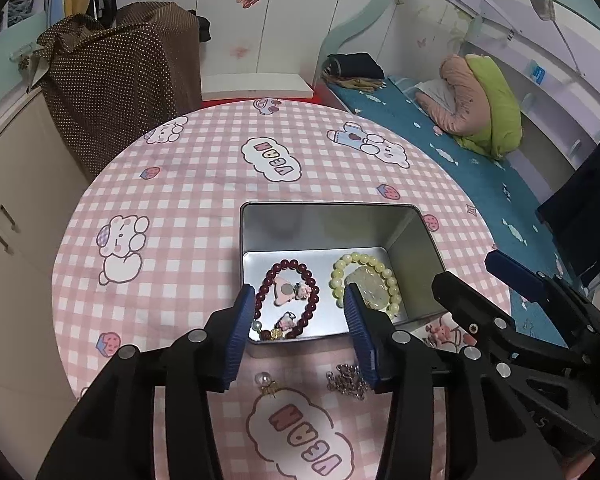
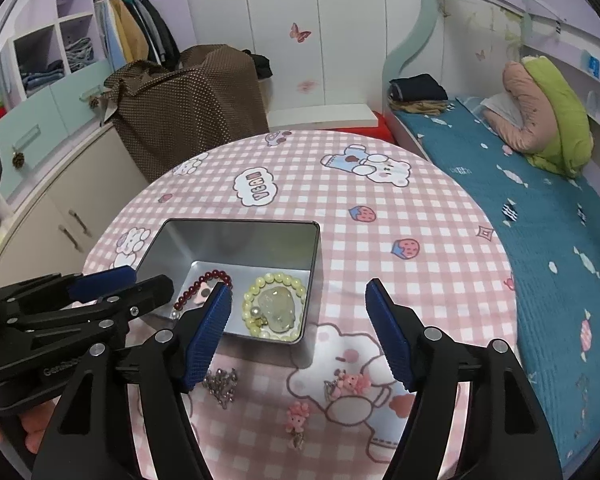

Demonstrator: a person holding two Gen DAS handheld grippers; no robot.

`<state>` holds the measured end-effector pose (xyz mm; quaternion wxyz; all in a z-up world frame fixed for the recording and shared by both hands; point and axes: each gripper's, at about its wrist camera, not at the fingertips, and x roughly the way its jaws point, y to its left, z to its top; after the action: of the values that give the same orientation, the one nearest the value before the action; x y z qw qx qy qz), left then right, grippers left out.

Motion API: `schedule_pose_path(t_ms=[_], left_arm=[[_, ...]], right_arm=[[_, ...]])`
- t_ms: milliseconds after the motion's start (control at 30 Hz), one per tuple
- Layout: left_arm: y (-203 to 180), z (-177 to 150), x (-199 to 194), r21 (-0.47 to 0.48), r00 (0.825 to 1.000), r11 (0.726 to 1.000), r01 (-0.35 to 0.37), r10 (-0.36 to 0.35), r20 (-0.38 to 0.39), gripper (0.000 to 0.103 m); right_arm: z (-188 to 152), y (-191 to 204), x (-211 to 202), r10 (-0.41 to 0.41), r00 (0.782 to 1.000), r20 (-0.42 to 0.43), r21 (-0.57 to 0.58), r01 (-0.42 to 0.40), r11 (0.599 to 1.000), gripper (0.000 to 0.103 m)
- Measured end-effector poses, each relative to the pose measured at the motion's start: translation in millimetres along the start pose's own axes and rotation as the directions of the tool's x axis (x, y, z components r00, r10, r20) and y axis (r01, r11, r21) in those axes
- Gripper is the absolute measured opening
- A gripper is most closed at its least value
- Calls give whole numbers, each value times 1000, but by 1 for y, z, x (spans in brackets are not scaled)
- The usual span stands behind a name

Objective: Organize jewelry
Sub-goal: 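Withdraw both tools from the tin toward the remaining jewelry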

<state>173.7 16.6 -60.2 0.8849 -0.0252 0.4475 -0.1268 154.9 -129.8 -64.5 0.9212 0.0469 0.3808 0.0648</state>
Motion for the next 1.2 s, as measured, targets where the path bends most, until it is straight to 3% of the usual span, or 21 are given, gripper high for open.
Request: schedule_pose_path(t_ms=[133,333,1200], left_arm=[[0,-4,-7,-2,999,1000,-26,27,18,56],[5,-12,-15,-16,999,999,-32,32,22,62],[29,-51,-19,-67,997,995,-75,73,-32,66]], right_arm=[[-3,-1,-5,-6,1000,3,5,6,1000,71],[-9,-1,-11,-11,1000,7,2,11,1000,76],[-41,11,-17,-13,999,-48,-49,11,999,81]])
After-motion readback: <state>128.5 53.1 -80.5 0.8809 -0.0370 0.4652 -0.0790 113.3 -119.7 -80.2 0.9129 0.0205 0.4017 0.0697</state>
